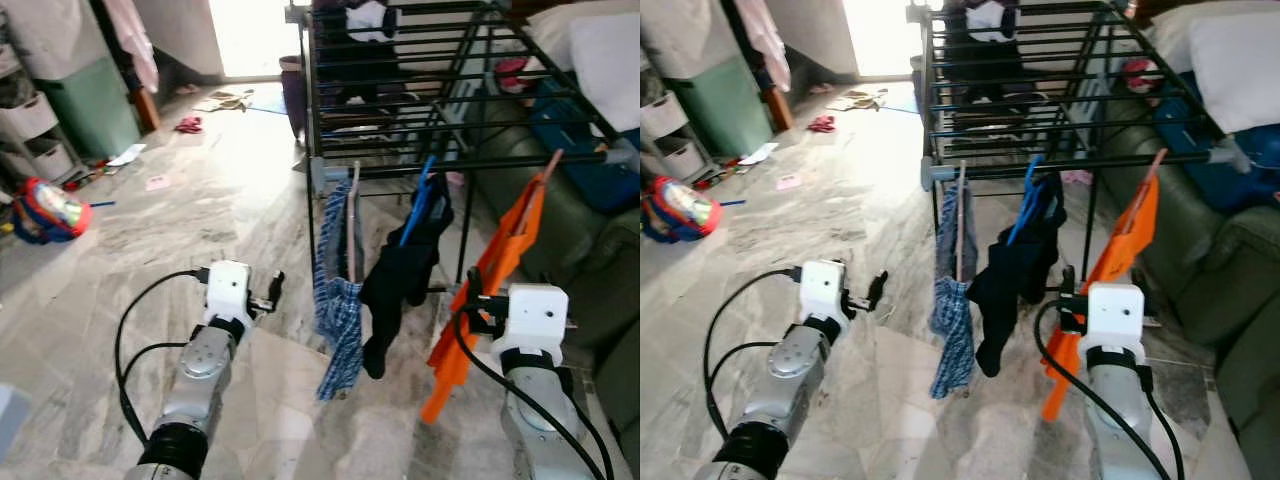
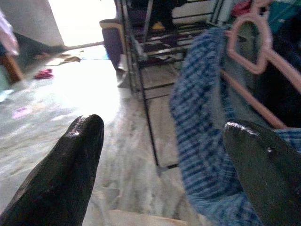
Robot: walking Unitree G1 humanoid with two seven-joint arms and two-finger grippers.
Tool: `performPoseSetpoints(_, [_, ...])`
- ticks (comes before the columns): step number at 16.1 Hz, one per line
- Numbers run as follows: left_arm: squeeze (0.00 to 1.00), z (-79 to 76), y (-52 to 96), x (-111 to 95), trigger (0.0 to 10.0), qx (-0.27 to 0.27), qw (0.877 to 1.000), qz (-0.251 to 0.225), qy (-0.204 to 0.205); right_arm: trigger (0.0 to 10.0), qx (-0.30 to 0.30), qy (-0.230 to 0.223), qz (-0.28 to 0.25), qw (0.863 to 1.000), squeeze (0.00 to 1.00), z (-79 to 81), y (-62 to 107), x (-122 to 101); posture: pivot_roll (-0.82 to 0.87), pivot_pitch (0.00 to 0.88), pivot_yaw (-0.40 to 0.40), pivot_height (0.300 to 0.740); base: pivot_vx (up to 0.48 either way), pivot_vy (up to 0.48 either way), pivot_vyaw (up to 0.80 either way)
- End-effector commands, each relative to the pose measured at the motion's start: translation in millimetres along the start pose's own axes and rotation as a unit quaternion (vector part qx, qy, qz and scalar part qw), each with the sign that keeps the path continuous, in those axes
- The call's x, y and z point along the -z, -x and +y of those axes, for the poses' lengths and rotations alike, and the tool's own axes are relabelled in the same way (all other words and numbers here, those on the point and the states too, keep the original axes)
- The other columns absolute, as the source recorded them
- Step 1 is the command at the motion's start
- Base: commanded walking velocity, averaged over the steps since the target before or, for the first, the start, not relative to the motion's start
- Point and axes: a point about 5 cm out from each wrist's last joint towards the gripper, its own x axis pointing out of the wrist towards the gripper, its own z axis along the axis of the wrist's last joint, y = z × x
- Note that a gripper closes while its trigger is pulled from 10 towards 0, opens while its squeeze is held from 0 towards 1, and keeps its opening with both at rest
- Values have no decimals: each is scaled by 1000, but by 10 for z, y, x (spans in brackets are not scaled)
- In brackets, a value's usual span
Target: Hang hanger
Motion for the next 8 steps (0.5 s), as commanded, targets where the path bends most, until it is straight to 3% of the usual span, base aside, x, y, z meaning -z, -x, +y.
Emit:
performPoseSetpoints(1, [0,126,74,47,10000,-24,1000,-3,-7,10000,14,4,1,1000,0,-65,42,55,-18,32,74,740,0,0,0])
performPoseSetpoints(4, [0,218,137,64,10000,-16,1000,-3,-5,10000,52,-1,4,999,0,-124,72,39,-39,74,79,740,0,0,0])
performPoseSetpoints(5, [0,191,113,19,10000,0,1000,-15,2,10000,25,7,-9,1000,0,-30,88,10,-57,110,67,740,0,0,0])
performPoseSetpoints(8, [0,104,31,-27,10000,3,1000,-23,14,10000,15,13,-29,999,0,-16,19,-80,-81,130,67,740,0,0,0])
